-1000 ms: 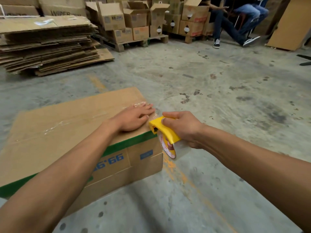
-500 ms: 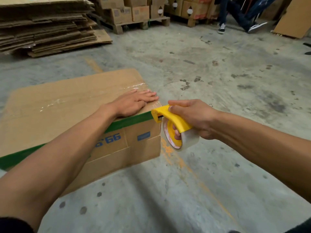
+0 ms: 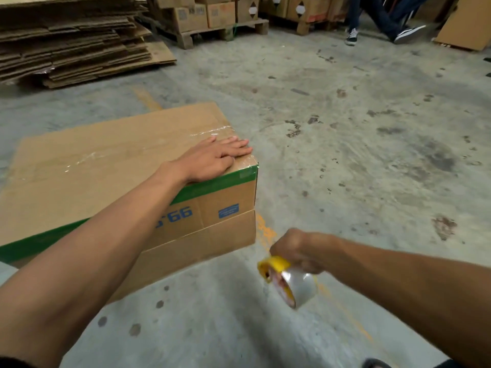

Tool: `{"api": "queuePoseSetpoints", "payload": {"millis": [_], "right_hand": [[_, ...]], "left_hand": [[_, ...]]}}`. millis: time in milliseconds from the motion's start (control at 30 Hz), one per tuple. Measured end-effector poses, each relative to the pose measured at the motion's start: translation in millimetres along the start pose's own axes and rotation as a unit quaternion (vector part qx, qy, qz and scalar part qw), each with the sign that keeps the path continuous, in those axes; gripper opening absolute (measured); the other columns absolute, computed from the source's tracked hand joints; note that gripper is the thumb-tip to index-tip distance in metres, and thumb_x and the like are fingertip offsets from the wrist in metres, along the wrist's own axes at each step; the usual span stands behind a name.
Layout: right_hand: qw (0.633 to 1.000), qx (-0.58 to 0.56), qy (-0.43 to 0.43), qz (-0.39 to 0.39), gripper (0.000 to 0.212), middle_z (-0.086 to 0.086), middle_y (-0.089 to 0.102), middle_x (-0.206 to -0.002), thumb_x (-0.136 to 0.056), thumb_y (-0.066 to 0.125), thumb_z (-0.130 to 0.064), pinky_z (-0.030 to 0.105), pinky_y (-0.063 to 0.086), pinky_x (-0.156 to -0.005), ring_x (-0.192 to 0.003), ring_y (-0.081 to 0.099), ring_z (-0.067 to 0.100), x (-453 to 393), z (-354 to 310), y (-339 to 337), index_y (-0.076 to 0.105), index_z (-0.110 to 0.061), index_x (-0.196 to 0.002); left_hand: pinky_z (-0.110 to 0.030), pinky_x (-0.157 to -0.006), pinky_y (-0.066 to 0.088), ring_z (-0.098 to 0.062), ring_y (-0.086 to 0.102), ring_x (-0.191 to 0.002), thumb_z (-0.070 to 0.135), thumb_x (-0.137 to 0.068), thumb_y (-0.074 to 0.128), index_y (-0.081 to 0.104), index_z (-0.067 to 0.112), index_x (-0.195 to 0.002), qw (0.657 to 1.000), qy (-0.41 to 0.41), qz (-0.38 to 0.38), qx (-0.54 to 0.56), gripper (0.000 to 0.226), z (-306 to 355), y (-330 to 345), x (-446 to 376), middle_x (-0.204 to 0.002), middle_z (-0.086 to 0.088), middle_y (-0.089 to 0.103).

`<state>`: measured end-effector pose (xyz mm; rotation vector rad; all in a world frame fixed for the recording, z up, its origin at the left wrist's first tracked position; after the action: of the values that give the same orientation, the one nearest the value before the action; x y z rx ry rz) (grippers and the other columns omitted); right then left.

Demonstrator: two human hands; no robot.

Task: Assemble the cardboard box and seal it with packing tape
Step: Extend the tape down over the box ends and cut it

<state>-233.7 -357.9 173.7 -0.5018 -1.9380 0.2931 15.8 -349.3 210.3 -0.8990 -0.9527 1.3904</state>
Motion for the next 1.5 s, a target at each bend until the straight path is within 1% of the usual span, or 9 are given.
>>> {"api": "queuePoseSetpoints", "payload": {"millis": [167,367,533,767,933,1033,1167,1333,1500], "right_hand": [[0.999,-0.029,-0.007,-0.039,0.022,0.014,0.061,-0.077,-0.09,0.056,-0.027,0.038,0.055,-0.078,-0.061,0.058,0.026,-30,-26,3,0.061,-0.006,-0.085],[0.996,0.049,-0.008,-0.077,0.018,0.01,0.061,-0.082,-0.089,0.063,-0.027,0.035,0.056,-0.076,-0.07,0.06,0.025,-43,-26,15,0.059,-0.01,-0.082],[0.991,0.088,-0.005,-0.099,0.024,0.007,0.061,-0.082,-0.091,0.063,-0.033,0.031,0.052,-0.076,-0.069,0.059,0.021,-45,-26,13,0.059,-0.01,-0.095],[0.992,0.095,-0.006,-0.076,0.022,0.011,0.062,-0.079,-0.092,0.062,-0.029,0.034,0.053,-0.075,-0.065,0.06,0.024,-42,-28,-1,0.058,-0.008,-0.092],[0.99,0.102,-0.056,-0.081,0.017,0.009,0.067,-0.074,-0.089,0.062,-0.027,0.03,0.054,-0.064,-0.062,0.062,0.022,-40,-36,4,0.062,-0.01,-0.092],[0.979,0.151,-0.117,-0.078,0.036,0.01,0.066,-0.104,-0.086,0.063,-0.028,0.039,0.054,-0.083,-0.082,0.061,0.025,-41,-52,16,0.066,-0.01,-0.116],[0.947,0.246,-0.183,-0.1,0.041,0.008,0.062,-0.109,-0.092,0.056,-0.028,0.045,0.05,-0.091,-0.077,0.053,0.022,-32,-76,40,0.061,-0.011,-0.129],[0.928,0.219,-0.233,-0.189,0.03,0.01,0.064,-0.078,-0.097,0.051,-0.023,0.035,0.045,-0.073,-0.057,0.058,0.015,-20,-88,81,0.066,-0.004,-0.115],[0.917,0.232,-0.233,-0.227,0.034,0.026,0.066,-0.085,-0.092,0.051,-0.024,0.037,0.042,-0.07,-0.061,0.058,0.025,-19,-94,101,0.062,-0.004,-0.118]], "left_hand": [[-0.043,-0.118,0.005,-0.004,0.013,-0.147,0.06,-0.092,0.043,0.034,0.04,-0.147,0.996,-0.002,0.028,-0.079,0.059,9,3,5,-0.158,0.018,0.021],[-0.039,-0.093,0.044,-0.022,0.054,-0.12,0.063,-0.079,0.057,0.06,0.029,-0.115,0.973,-0.026,0.179,-0.142,0.05,32,16,-6,-0.128,0.009,0.061],[-0.04,-0.095,0.038,-0.022,0.046,-0.117,0.064,-0.086,0.043,0.064,0.037,-0.121,0.959,-0.08,0.204,-0.18,0.048,42,28,-10,-0.13,0.01,0.053],[-0.043,-0.092,0.03,-0.026,0.04,-0.111,0.05,-0.099,0.027,0.073,0.03,-0.101,0.955,-0.156,0.205,-0.151,0.051,60,32,-21,-0.123,0.006,0.052],[-0.045,-0.11,0.025,-0.027,0.029,-0.139,0.053,-0.1,0.018,0.03,0.029,-0.15,0.974,-0.119,0.122,-0.149,0.058,41,23,-5,-0.157,0.0,0.031],[-0.047,-0.118,0.014,-0.021,0.013,-0.149,0.065,-0.095,0.015,0.015,0.032,-0.154,0.973,-0.15,0.072,-0.158,0.068,18,13,29,-0.163,0.005,0.013],[-0.047,-0.12,0.009,-0.02,0.007,-0.15,0.069,-0.093,0.014,0.01,0.041,-0.153,0.96,-0.234,0.05,-0.148,0.067,-24,-8,92,-0.163,0.009,0.006],[-0.048,-0.12,0.012,-0.023,0.011,-0.15,0.072,-0.091,0.014,0.014,0.039,-0.153,0.92,-0.359,0.071,-0.138,0.071,-79,-31,187,-0.163,0.005,0.01],[-0.048,-0.121,0.008,-0.017,0.011,-0.149,0.072,-0.088,0.014,0.018,0.039,-0.152,0.916,-0.375,0.093,-0.11,0.072,-107,-40,272,-0.162,0.006,0.014]]}}
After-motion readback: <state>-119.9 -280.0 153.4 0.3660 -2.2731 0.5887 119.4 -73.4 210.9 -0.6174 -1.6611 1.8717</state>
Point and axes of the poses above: each hand's wrist, its own x-axis away from the middle knuckle, its own y-axis out of the palm, z = x × y, the point moved 2 cm from there along -x, towards the middle knuckle
